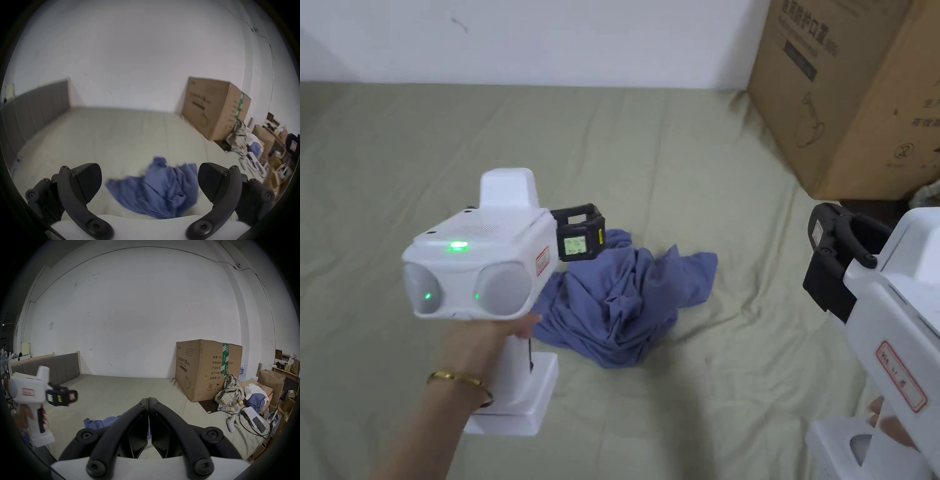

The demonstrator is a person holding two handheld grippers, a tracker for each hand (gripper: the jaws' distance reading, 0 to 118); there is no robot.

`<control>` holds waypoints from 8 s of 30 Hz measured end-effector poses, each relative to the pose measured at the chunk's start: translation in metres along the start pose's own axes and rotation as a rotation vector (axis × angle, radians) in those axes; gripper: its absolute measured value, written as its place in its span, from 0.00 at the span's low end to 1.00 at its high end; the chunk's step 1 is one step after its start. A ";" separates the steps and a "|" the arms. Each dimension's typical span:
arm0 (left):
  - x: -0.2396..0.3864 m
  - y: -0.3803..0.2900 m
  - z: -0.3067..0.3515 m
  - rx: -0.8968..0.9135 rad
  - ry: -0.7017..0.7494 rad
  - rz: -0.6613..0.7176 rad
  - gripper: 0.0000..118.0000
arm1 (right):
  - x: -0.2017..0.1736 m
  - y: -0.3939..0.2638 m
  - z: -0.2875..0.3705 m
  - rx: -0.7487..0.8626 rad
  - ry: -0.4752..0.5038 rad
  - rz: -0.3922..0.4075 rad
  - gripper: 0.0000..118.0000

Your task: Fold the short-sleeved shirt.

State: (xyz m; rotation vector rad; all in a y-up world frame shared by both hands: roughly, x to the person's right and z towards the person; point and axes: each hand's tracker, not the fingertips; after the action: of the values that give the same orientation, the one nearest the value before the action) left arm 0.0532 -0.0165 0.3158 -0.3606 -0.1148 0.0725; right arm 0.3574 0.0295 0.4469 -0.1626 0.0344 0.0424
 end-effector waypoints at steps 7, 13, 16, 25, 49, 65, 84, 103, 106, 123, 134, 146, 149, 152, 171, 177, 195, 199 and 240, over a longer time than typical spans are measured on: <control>-0.019 -0.007 0.076 0.248 0.163 -0.119 0.69 | -0.023 -0.013 -0.026 0.001 0.025 -0.014 0.00; -0.031 -0.024 0.090 0.228 0.205 -0.117 0.00 | -0.037 -0.025 -0.033 -0.017 0.033 -0.024 0.00; -0.037 -0.033 0.089 0.181 0.170 -0.085 0.00 | -0.039 -0.028 -0.035 -0.027 0.031 -0.029 0.00; -0.049 -0.036 0.065 0.048 0.160 0.007 0.00 | -0.037 -0.029 -0.032 -0.044 0.040 -0.027 0.00; -0.093 -0.072 -0.222 -0.789 0.219 0.036 0.63 | -0.024 -0.050 -0.092 -0.199 -0.011 0.021 0.00; -0.097 -0.063 -0.203 -0.516 0.095 0.197 0.00 | 0.019 -0.045 -0.213 -0.496 0.024 -0.050 0.47; -0.109 -0.053 -0.126 -0.488 0.108 0.289 0.00 | 0.021 -0.151 -0.436 -1.005 -0.154 -0.192 0.38; -0.132 0.033 -0.084 -0.319 0.078 0.359 0.00 | 0.095 0.032 -0.277 -0.655 0.060 -0.278 0.01; -0.142 0.077 -0.052 -0.215 0.075 0.355 0.00 | 0.119 0.084 -0.225 -0.536 0.052 -0.295 0.01; -0.206 0.241 0.116 0.208 0.234 0.365 0.00 | 0.193 0.250 -0.048 -0.123 -0.222 -0.252 0.01; -0.226 0.286 0.101 0.193 0.394 0.341 0.00 | 0.176 0.302 -0.072 -0.086 -0.292 -0.181 0.01; -0.218 0.345 -0.021 0.121 0.453 0.241 0.00 | 0.142 0.369 -0.173 -0.051 -0.462 -0.065 0.01; -0.215 0.351 -0.065 0.095 0.460 0.243 0.00 | 0.146 0.375 -0.207 -0.037 -0.494 -0.064 0.01; -0.207 0.351 -0.104 0.089 0.447 0.263 0.00 | 0.151 0.371 -0.238 -0.024 -0.519 -0.084 0.01; -0.200 0.133 -0.178 -0.263 0.335 0.255 0.00 | 0.223 0.109 -0.292 -0.424 -0.488 -0.145 0.01; -0.205 0.019 -0.100 -0.360 0.297 0.293 0.00 | 0.226 -0.005 -0.205 -0.574 -0.422 -0.212 0.01; -0.224 -0.136 0.023 -0.575 0.363 0.473 0.39 | 0.235 -0.151 -0.009 -0.760 -0.383 -0.450 0.50; -0.224 -0.111 0.030 -0.471 0.432 0.361 1.00 | 0.227 -0.126 -0.011 -0.736 -0.366 -0.322 0.91; -0.044 -0.030 0.072 0.129 0.095 -0.048 0.00 | -0.008 -0.028 -0.036 -0.060 -0.012 -0.063 0.00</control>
State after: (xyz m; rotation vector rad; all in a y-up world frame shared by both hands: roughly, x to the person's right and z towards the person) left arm 0.0017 -0.0236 0.3894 -0.2322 -0.0249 0.0150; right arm 0.3493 -0.0046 0.4168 -0.2234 0.0161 -0.0181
